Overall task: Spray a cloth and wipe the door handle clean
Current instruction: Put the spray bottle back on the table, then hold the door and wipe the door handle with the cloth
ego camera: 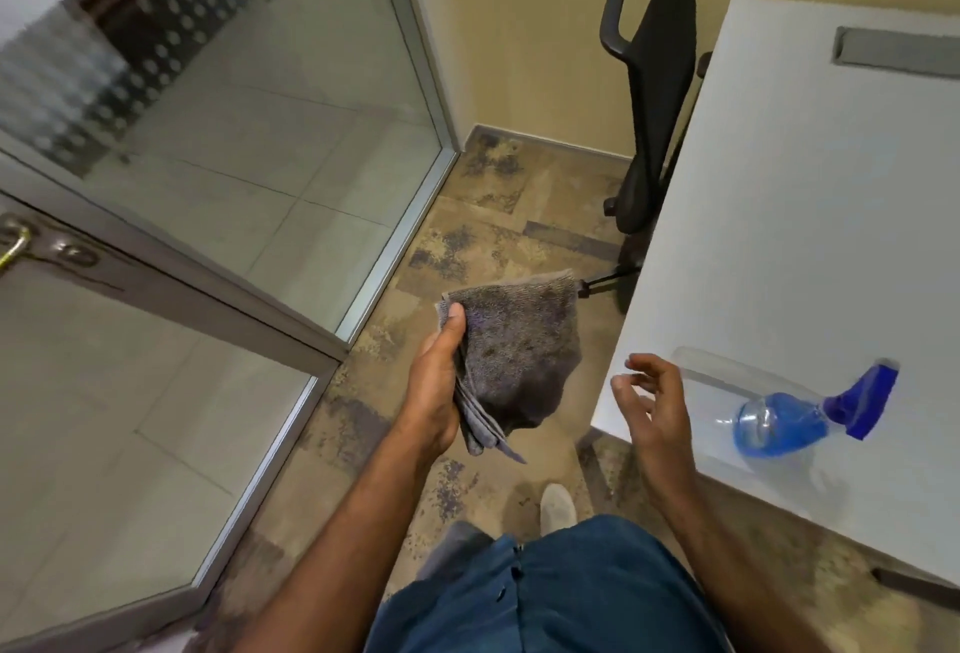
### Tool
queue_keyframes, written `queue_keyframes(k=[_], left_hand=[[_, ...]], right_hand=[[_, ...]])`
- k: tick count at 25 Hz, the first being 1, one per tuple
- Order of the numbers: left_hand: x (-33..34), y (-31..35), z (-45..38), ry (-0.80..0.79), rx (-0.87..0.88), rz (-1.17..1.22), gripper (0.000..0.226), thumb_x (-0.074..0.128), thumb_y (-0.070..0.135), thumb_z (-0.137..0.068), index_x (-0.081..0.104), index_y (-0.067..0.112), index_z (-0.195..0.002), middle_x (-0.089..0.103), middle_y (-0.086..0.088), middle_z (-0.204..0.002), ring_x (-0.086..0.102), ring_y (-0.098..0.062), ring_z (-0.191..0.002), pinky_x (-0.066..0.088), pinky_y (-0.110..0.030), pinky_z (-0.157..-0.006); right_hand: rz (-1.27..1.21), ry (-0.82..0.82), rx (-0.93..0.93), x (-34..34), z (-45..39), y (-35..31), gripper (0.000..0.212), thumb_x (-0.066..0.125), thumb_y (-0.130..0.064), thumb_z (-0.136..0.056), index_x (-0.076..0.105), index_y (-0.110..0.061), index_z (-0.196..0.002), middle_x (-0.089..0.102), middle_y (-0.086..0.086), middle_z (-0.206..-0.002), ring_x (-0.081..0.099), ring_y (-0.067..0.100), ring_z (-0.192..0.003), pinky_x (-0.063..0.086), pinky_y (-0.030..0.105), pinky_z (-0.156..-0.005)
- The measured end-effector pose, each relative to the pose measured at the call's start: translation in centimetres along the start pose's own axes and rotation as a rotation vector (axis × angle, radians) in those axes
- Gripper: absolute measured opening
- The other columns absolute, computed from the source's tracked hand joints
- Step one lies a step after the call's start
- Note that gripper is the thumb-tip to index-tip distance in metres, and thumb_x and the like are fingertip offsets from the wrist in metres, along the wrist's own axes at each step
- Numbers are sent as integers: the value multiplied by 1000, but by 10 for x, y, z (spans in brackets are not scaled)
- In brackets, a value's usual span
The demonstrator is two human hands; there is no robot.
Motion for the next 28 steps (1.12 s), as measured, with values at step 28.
queue_keyframes(k=[28], left_hand=[[-456, 218, -68, 449, 472, 285, 46, 70, 50, -93, 75, 5, -101, 73, -27, -107, 70, -32, -96, 55, -53, -95]], right_hand=[[-22, -1145, 414, 560, 31, -209, 89, 104, -25, -45, 65, 3, -120, 77, 26, -109, 71, 46, -106, 53, 61, -98]])
Point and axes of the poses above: each hand's wrist, its own z-axis away from the middle knuckle, its own x-axis out of the palm, y = z × x, the point moved 2 cm from there along -z, towards the middle knuckle
